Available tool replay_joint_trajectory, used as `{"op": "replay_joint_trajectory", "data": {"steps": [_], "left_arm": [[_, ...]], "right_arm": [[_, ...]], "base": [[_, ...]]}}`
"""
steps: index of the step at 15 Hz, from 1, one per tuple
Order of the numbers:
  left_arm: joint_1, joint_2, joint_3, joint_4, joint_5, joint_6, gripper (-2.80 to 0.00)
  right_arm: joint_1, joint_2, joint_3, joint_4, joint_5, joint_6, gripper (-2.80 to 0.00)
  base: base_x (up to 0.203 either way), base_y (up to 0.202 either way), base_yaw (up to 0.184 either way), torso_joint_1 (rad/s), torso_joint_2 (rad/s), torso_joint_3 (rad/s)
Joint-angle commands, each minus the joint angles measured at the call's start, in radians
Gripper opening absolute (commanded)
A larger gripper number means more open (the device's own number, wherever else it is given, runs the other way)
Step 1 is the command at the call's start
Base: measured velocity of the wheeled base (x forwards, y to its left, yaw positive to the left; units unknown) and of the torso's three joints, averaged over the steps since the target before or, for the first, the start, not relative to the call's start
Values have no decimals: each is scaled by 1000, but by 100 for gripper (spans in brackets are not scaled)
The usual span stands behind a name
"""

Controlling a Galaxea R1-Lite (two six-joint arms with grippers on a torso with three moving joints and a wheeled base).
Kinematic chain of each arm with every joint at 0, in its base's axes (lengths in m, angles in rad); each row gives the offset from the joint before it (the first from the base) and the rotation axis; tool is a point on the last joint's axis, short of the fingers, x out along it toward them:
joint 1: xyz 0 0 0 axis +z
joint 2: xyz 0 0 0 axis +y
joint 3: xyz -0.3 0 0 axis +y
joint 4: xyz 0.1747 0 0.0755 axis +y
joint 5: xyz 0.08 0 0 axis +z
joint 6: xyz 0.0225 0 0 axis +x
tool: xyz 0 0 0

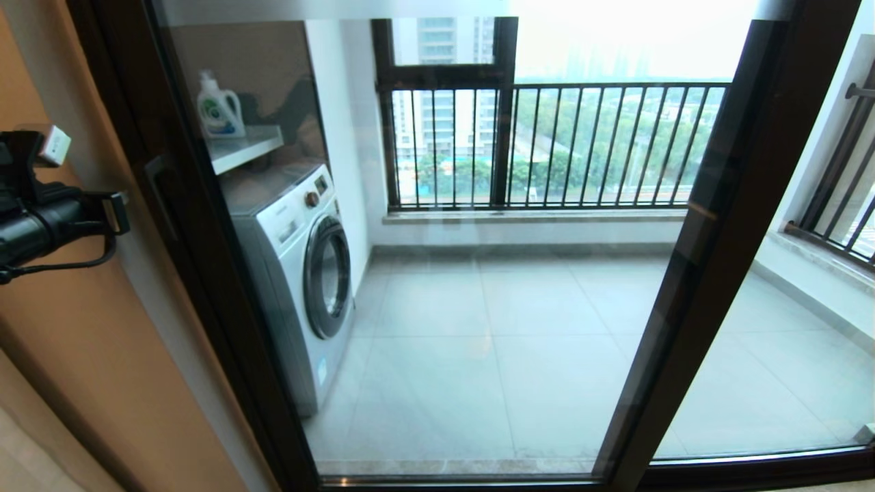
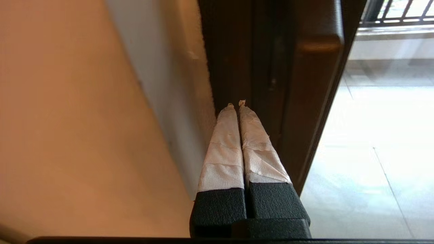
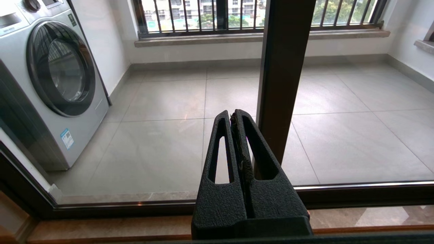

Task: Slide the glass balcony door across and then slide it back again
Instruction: Open the slid door

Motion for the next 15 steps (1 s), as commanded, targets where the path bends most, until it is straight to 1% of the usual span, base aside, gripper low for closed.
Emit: {"op": "replay_joint_trajectory", "data": {"steps": [1,4,9,15], "left_arm": [[-2,0,-2,-3,-4,0,-280],[-15,4,-10,-3,-2,0,-280],[-39,57,-25,-5,8,0,-280],[-50,108,-108,-5,16,2,-280]], "right_arm": [[1,-2,9,-1,0,-1,-280],[1,-2,9,-1,0,-1,-280],[1,-2,9,-1,0,-1,-280],[1,-2,9,-1,0,-1,-280]], "base": [[0,0,0,0,0,0],[0,0,0,0,0,0],[0,0,0,0,0,0],[0,0,0,0,0,0]]}}
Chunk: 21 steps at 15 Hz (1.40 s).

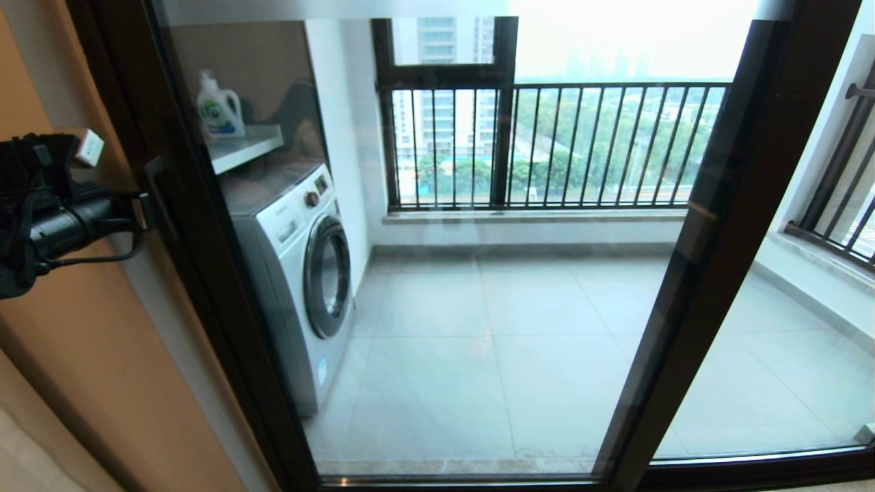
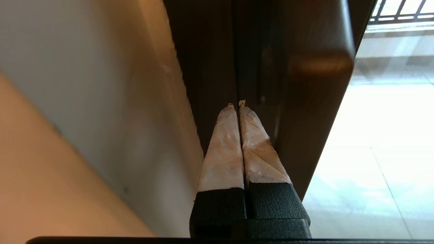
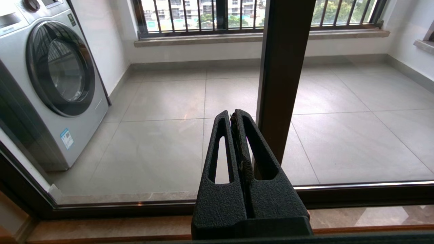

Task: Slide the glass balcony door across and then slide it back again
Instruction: Open the slid door

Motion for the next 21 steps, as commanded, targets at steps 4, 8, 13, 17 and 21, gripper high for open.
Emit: {"op": "replay_joint_trajectory", "data": {"steps": [4,8,13,17,21], "left_arm": [[-11,12,-14,-4,-2,2,-280],[-26,11,-18,-4,-2,1,-280],[-42,8,-21,-4,4,2,-280],[-61,3,-12,-4,15,1,-280],[-57,5,13,-5,17,3,-280]], "right_arm": [[0,-2,9,0,0,1,-280],[0,-2,9,0,0,0,-280],[0,-2,9,0,0,1,-280],[0,-2,9,0,0,1,-280],[0,-2,9,0,0,1,-280]], "base": [[0,0,0,0,0,0],[0,0,0,0,0,0],[0,0,0,0,0,0],[0,0,0,0,0,0],[0,0,0,0,0,0]]}}
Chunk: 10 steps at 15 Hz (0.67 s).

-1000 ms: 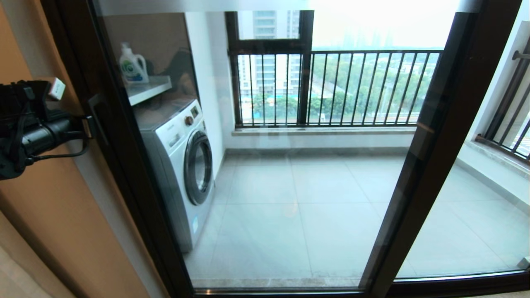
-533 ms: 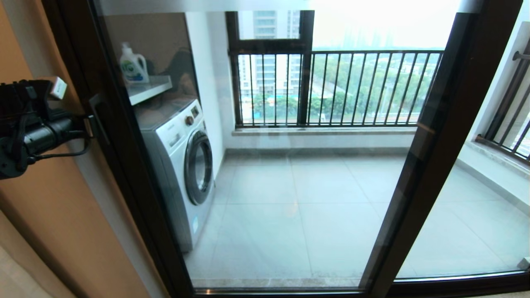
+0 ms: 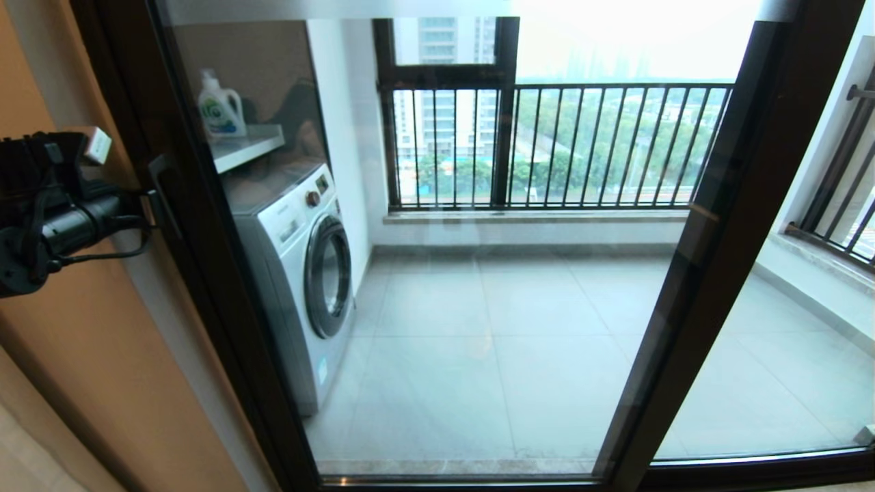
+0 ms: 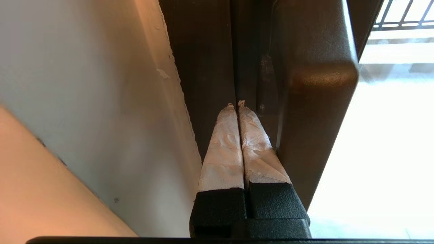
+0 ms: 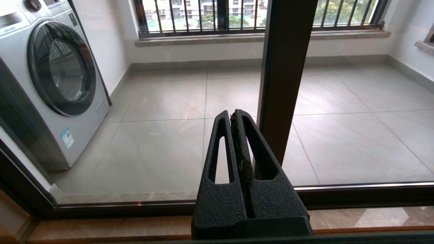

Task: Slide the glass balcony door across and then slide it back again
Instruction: Open the slid door

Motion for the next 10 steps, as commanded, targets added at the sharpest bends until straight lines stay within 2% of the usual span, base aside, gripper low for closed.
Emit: {"op": "replay_joint_trajectory", "data": {"steps": [1,2,5,10], "left_arm": [[9,-5,39,1,-1,10,-280],[19,5,53,-4,13,41,-280],[44,27,60,-117,18,48,-280],[31,2,96,-114,6,49,-280]], "right_arm": [[1,-2,9,-1,0,0,-280],[1,-2,9,-1,0,0,-280],[1,-2,9,-1,0,0,-280],[1,-2,9,-1,0,-2,-280]], "base": [[0,0,0,0,0,0],[0,0,0,0,0,0],[0,0,0,0,0,0],[0,0,0,0,0,0]]}}
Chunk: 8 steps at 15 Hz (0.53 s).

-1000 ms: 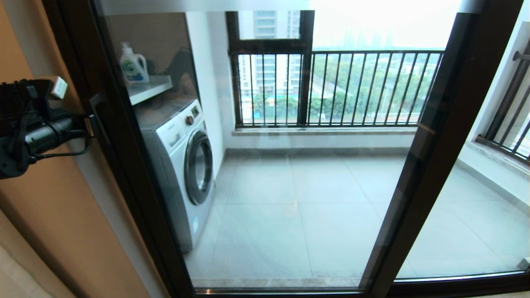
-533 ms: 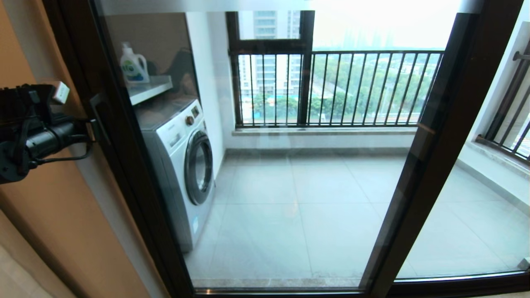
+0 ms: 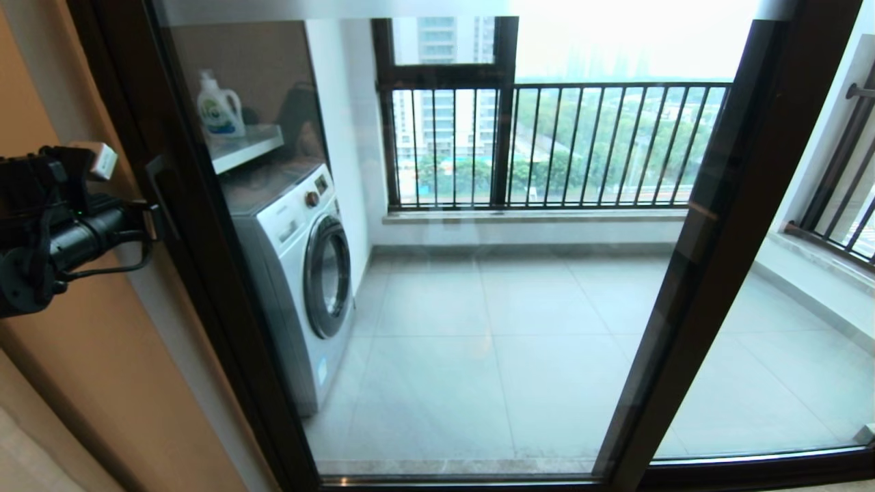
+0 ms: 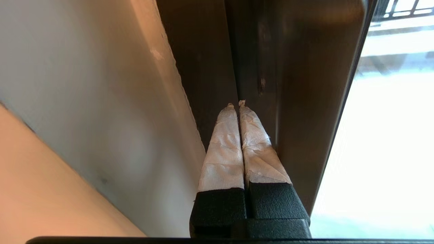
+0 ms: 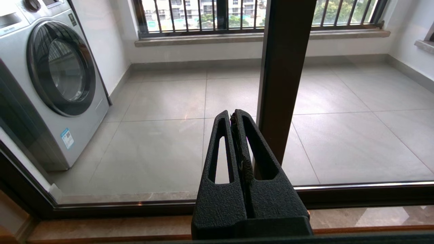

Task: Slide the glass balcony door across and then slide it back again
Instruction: Open the slid door

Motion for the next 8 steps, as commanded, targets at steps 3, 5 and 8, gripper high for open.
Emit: {"op": "replay_joint_trajectory", "data": {"steps": [3,5,8], "left_arm": [[-35,-33,79,-7,-5,3,-280],[-59,-42,82,-6,-5,1,-280],[-91,-37,66,-7,-3,3,-280]], "right_arm": [[1,-2,9,-1,0,-1,-280],[1,-2,9,-1,0,-1,-280],[1,-2,9,-1,0,-1,-280]], "base": [[0,0,0,0,0,0],[0,0,0,0,0,0],[0,0,0,0,0,0]]}}
